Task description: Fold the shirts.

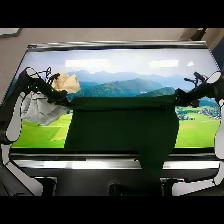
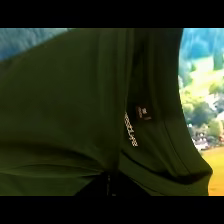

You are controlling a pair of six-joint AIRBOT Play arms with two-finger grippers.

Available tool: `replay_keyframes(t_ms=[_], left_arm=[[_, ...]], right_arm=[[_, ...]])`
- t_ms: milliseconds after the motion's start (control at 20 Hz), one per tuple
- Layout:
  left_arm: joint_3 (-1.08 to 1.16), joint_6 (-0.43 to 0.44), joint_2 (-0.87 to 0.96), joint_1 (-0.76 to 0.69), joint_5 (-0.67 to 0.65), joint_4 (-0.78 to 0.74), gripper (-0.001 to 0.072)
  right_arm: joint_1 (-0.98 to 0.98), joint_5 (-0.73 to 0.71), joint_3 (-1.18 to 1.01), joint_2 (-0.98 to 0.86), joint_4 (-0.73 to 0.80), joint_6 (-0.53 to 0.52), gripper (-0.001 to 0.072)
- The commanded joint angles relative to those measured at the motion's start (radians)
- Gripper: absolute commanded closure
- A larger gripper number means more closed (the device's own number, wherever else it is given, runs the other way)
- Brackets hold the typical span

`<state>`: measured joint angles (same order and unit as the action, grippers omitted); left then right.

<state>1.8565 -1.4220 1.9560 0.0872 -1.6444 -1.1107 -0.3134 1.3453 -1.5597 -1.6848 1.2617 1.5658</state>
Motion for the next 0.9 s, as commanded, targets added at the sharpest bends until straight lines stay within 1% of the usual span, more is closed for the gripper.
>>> replay_keyframes(t_ms=[0, 150, 300, 400, 600, 800, 850], left_arm=[[-0.002, -0.037, 0.019, -0.016, -0.110, -0.024, 0.0678], [-0.034, -0.045, 0.034, -0.029, -0.179, -0.024, 0.0679], [-0.068, -0.044, 0.041, -0.034, -0.177, -0.024, 0.0679], [-0.070, -0.044, 0.051, -0.035, -0.177, -0.024, 0.0679], [-0.070, -0.020, 0.057, -0.034, -0.182, -0.024, 0.0679], [-0.070, -0.018, 0.072, -0.035, -0.182, -0.023, 0.0677], [-0.070, -0.018, 0.074, -0.035, -0.182, -0.022, 0.0660]], right_arm=[[0.000, 0.043, 0.024, -0.027, 0.018, 0.013, 0.0674], [0.000, 0.050, 0.024, -0.031, 0.021, 0.013, 0.0673], [0.000, 0.123, 0.025, -0.031, 0.038, 0.020, 0.0673], [0.000, 0.151, 0.051, -0.031, 0.063, 0.047, 0.0673], [0.000, 0.115, 0.145, -0.031, 0.077, 0.053, 0.0673], [0.000, 0.092, 0.150, -0.031, 0.060, 0.055, 0.0672], [0.000, 0.091, 0.150, -0.030, 0.055, 0.058, 0.0656]])
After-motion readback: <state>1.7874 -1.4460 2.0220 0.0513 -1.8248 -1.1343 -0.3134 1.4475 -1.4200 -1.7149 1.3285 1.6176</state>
